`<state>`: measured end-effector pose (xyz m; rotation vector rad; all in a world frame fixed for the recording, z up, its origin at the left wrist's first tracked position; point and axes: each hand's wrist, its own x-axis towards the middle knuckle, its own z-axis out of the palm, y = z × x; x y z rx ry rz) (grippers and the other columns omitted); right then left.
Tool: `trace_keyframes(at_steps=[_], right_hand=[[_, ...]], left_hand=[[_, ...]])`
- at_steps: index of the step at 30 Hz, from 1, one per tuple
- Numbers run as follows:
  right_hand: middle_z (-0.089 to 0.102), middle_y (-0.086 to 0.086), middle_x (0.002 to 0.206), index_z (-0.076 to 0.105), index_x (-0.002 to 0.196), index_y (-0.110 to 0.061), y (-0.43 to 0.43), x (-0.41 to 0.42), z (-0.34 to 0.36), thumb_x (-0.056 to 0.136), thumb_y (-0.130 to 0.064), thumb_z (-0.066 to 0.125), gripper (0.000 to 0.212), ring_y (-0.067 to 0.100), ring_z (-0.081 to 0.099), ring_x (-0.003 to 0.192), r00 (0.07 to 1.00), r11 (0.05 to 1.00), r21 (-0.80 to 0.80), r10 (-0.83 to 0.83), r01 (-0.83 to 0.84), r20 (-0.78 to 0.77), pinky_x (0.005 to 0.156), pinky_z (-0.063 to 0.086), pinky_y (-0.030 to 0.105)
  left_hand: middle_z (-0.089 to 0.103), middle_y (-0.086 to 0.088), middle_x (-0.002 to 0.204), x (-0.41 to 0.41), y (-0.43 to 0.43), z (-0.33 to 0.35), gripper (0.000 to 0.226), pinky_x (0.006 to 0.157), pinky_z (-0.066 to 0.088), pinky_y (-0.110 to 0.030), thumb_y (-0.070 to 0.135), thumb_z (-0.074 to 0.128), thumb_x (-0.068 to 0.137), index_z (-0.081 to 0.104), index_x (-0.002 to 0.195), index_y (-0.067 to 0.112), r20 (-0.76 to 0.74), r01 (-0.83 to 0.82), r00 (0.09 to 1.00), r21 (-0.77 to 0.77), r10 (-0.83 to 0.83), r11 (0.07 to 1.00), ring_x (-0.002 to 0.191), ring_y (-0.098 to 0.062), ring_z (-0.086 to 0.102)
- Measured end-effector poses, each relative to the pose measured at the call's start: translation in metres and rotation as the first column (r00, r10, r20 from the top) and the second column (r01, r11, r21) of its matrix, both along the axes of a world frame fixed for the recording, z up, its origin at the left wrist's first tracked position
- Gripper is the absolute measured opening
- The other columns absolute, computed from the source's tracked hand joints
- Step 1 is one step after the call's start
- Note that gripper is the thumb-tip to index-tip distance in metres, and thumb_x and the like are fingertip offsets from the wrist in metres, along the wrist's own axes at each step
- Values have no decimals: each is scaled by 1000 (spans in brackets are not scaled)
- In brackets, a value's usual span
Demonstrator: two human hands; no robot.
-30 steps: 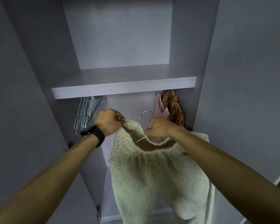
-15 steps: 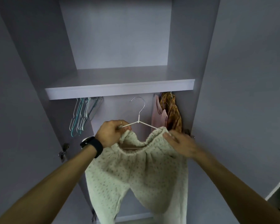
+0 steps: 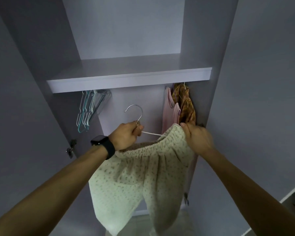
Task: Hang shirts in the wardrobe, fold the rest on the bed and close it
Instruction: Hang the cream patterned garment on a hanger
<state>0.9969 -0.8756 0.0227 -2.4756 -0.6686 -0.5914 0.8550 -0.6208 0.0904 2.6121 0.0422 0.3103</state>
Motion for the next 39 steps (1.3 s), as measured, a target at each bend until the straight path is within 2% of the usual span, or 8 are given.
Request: trace_keyframes(at_steps=[9,13,17,20,23,27,30,39], right_hand=[[67,14,83,56,77,-15,23,13,13,106,-44,32,47,38,63,83,996,999,44,29,-25,-89,70,52,47],[57,-2,71,45,69,-27,53,-4,11,106,-46,36,42,27,58,77,949,956,239,222,-168,-223,73,45,40],[63,-17,106,65,112,-37,58,-19,1,97,-64,42,39,6,58,98,922,936,274,293,-223,-253,91,46,32],[67,-15,89,60,99,-36,53,-37,-21,93,-71,42,40,4,61,83,925,939,221,311,-264,-216,81,50,31],[58,-5,72,55,82,-26,59,-47,-32,100,-57,40,39,10,56,70,935,917,263,337,-300,-109,70,47,35],[57,-4,68,56,83,-20,56,-41,-23,103,-50,38,41,7,55,68,930,882,417,318,-219,-184,65,41,29],[45,-6,63,48,76,-18,51,-33,-8,106,-41,41,38,6,45,61,927,859,488,295,-153,-229,64,37,33],[39,-5,63,40,69,-32,61,-48,22,107,-46,36,40,5,43,59,841,896,256,433,-362,-325,66,33,31]], left_hand=[[57,9,73,-9,9,6,32,61,36,-10,35,38,107,51,81,24,-86,18,996,7,-18,1000,68,-7,53],[55,7,71,-9,13,7,33,63,41,-23,37,41,106,55,78,25,-133,-30,991,-200,3,979,63,-6,51],[57,5,63,-14,27,7,30,62,41,-27,28,48,105,62,84,11,-171,-50,985,-384,-18,922,59,-13,47],[68,1,72,-17,29,3,26,62,44,-29,25,51,104,63,94,5,-209,-89,978,-426,-2,900,58,-13,51],[73,3,76,-13,29,3,27,61,46,-29,27,50,105,67,98,7,-267,-114,964,-383,9,917,51,-9,50],[71,9,67,-13,31,9,31,56,50,-23,25,47,105,72,93,11,-331,-70,944,-231,-11,970,52,-12,57],[69,6,64,-14,27,13,33,55,50,-22,27,48,105,73,91,10,-392,-57,918,-269,-56,961,54,-14,62],[57,7,60,-30,31,17,34,64,51,-33,25,45,107,71,101,3,-462,-71,880,-358,-111,931,52,-12,52]])
